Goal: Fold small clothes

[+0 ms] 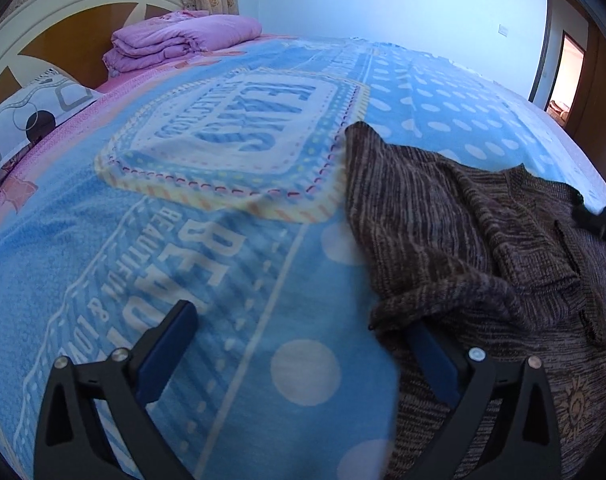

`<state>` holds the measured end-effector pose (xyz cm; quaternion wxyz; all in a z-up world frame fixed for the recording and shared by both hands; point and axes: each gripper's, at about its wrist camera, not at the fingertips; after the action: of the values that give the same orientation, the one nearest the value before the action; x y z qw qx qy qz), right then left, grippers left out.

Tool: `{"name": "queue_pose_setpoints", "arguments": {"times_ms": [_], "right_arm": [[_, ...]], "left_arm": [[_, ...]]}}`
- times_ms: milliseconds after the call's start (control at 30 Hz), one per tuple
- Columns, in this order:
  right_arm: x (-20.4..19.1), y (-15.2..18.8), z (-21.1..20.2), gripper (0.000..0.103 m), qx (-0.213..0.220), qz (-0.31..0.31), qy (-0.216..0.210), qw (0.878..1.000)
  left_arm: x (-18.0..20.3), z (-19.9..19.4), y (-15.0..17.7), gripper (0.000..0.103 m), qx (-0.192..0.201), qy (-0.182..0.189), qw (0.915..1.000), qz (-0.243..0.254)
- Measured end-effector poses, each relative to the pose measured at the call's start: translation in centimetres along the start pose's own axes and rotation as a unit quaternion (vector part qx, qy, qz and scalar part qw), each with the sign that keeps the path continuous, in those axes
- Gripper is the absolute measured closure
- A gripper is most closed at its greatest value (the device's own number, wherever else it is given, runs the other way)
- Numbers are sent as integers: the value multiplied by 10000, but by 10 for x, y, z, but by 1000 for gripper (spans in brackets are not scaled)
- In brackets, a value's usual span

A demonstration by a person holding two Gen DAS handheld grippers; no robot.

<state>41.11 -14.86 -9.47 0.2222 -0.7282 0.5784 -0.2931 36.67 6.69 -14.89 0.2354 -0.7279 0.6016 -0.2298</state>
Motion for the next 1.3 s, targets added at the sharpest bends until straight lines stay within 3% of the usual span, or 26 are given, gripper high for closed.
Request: {"name": "queue_pose_setpoints", "arguments": {"times_ms": [67, 167, 233, 300, 433, 467, 600, 733, 833, 967, 1033, 1067, 1100, 1133, 1167, 1300], "right_arm": [[-33, 2, -1, 32, -28, -261, -493, 9984], [-77, 6, 5, 32, -94, -554, -883, 9945], [-94, 6, 14, 32, -88, -801, -584, 9950], [-83, 1, 24, 32, -198, -654, -193, 9975], [-10, -8, 34, 32, -102, -108, 1237, 9922], [9, -8, 31, 32, -60, 71, 1377, 9904], [36, -1, 8, 32, 15, 396, 576, 9976], [-10, 7, -1, 34, 68, -25, -388, 9992], [-51, 7, 6, 60, -155, -292, -803, 9962], [-83, 8, 17, 62, -289, -547, -1118, 9918], [-88, 11, 29, 62, -415, -642, -956, 9925], [-86, 12, 32, 65, -437, -618, -958, 9925], [-83, 12, 32, 84, -433, -569, -1038, 9920], [-81, 12, 29, 95, -423, -563, -1020, 9923], [-78, 11, 27, 99, -398, -552, -946, 9932], [-58, -2, 19, 99, -228, -308, -899, 9952]], "left_arm": [[0, 0, 0, 0, -3, -4, 10000, 1], [0, 0, 0, 0, -6, -16, 10000, 8], [1, 0, 0, 0, -1, -43, 10000, 26], [0, 1, 0, 0, -15, -22, 10000, 9], [-2, 1, 0, 0, -1, 7, 10000, -11], [-3, 1, 0, 0, -1, 21, 10000, -21], [-2, 1, 0, 0, 2, 19, 10000, -22], [-1, 1, -1, 0, 6, 9, 10000, -19], [-3, 0, 0, 0, 5, 20, 10000, -27], [-2, 0, -1, 0, 5, 22, 10000, -29], [-2, 0, -1, 0, 1, 26, 10000, -31], [-1, 0, 0, 0, 4, 26, 10000, -32], [-2, 0, -1, 0, 7, 30, 10000, -35], [-2, 0, -1, 0, 7, 28, 10000, -35], [-2, 0, 0, 0, 7, 27, 10000, -35], [-2, 0, 0, 0, 5, 23, 10000, -34]]}}
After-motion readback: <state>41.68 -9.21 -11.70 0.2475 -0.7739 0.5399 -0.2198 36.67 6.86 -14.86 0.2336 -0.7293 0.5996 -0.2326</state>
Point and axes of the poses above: each gripper's, at about its wrist camera, not at the fingertips, and z roughly the way its jaws point, x to its right, y to its underside, and after that the axes turned 3 degrees about y, right-handed
